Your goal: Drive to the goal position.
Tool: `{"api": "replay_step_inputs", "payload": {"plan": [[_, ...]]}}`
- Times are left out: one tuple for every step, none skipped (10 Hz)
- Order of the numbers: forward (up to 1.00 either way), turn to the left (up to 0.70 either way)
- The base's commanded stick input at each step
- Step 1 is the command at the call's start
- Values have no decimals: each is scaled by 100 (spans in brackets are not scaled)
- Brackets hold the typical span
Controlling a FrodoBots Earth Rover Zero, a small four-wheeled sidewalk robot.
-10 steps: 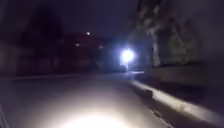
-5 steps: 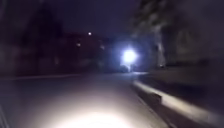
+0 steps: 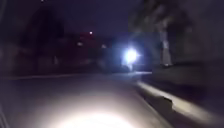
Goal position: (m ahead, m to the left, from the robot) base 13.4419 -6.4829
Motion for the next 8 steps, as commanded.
{"api": "replay_step_inputs", "payload": {"plan": [[70, 0], [70, 0], [70, 0], [70, 0], [70, 0], [70, 0], [70, 0], [70, 0]]}}
